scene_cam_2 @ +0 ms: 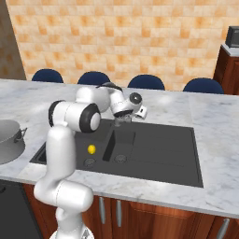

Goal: Dump the lemon from the pot into the sink. Then turn on the water and wash the lemon. Then turn off the water and put the lemon back in the pot.

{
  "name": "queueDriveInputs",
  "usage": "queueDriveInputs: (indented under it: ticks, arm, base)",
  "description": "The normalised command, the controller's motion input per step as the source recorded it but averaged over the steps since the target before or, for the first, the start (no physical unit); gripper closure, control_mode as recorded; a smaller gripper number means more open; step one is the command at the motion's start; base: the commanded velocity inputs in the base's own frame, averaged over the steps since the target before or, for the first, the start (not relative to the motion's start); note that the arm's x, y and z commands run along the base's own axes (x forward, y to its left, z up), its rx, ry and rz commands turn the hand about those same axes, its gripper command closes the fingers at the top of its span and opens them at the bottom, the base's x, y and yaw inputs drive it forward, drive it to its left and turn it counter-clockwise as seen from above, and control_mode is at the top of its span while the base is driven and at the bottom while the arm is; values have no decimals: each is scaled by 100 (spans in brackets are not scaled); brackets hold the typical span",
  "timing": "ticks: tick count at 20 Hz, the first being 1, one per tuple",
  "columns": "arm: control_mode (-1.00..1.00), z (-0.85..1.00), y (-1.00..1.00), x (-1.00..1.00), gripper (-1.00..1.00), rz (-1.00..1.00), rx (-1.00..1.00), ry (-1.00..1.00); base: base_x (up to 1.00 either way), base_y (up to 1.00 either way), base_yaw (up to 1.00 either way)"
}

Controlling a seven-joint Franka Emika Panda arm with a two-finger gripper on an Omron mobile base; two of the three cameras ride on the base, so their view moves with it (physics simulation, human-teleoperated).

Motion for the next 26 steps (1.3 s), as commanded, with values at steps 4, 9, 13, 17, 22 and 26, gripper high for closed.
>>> queueDriveInputs:
  ticks: [4, 9, 13, 17, 22, 26]
  arm:
    - [-100, -23, 0, 29, -100, 0, 0, 0]
    - [-100, -28, 0, 31, -100, 0, -2, 0]
    - [-100, -27, 0, 33, -100, 0, 0, 0]
    - [-100, -26, 0, 34, -100, 0, 0, 0]
    - [-100, -28, -4, 35, -100, 0, 0, 0]
    - [-100, -47, -36, 18, -100, -5, 0, 1]
  base:
    - [0, 0, 0]
    - [0, 0, 0]
    - [0, 0, 0]
    - [0, 0, 0]
    - [0, 0, 0]
    - [0, 0, 0]
